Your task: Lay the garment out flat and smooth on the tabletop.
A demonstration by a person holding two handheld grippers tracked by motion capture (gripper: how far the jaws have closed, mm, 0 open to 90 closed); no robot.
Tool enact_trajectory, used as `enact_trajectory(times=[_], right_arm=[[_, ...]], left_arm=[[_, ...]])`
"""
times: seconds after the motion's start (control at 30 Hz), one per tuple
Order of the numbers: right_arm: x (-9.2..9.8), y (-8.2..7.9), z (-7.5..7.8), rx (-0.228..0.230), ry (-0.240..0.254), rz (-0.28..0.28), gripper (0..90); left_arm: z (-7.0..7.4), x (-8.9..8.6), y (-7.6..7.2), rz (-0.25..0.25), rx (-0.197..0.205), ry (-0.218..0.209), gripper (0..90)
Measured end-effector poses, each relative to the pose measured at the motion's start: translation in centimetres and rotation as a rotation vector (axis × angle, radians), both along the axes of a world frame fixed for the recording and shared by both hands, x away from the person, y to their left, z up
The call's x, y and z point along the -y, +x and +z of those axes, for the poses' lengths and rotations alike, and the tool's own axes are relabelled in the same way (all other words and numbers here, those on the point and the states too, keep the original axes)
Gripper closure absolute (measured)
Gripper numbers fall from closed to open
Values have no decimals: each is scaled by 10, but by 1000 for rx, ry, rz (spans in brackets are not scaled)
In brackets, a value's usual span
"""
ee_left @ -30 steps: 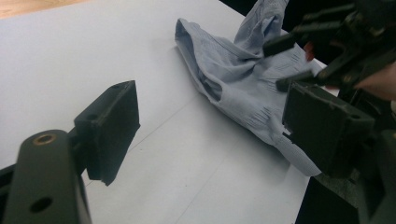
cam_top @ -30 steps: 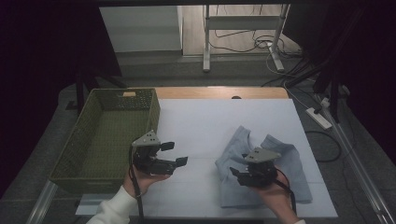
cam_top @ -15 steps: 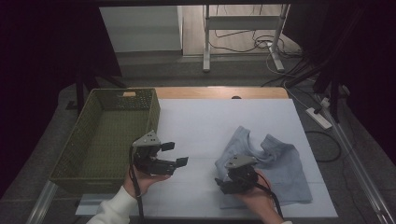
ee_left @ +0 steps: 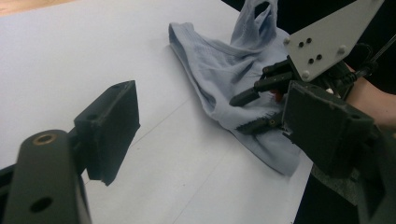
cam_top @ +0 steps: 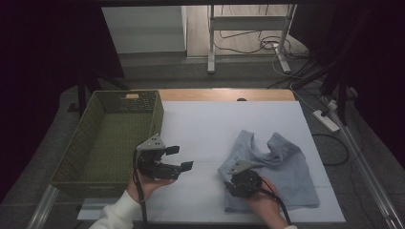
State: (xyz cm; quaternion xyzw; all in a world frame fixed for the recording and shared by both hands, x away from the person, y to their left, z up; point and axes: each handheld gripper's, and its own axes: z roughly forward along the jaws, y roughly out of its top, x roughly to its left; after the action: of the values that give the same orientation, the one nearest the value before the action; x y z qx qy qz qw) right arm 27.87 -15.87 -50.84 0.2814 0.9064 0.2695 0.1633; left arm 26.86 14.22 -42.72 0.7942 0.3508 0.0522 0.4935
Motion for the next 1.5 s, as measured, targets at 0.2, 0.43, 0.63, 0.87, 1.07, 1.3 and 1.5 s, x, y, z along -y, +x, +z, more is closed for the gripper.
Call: enact_trajectory(times=[0.2,0.43,0.63,0.87,1.07,1.3,1.5], right_arm=[[1,0,2,24,8,17,759],[1,-4,8,56,94,49,787],[-19,-14,13,50,187,125,785],[-48,-21,13,38,223,185,783],[-60,-21,11,9,253,203,782],[-71,-24,9,-5,263,225,758],[-63,-22,18,-14,339,220,549]], left_arm=[[0,1,0,-2,-1,1,196],[0,1,0,2,2,-1,195],[1,0,0,5,6,-1,195],[2,-2,0,9,11,-6,196],[2,-2,0,10,13,-8,195],[3,-2,0,12,14,-9,195],[3,-1,-1,12,16,-7,195]])
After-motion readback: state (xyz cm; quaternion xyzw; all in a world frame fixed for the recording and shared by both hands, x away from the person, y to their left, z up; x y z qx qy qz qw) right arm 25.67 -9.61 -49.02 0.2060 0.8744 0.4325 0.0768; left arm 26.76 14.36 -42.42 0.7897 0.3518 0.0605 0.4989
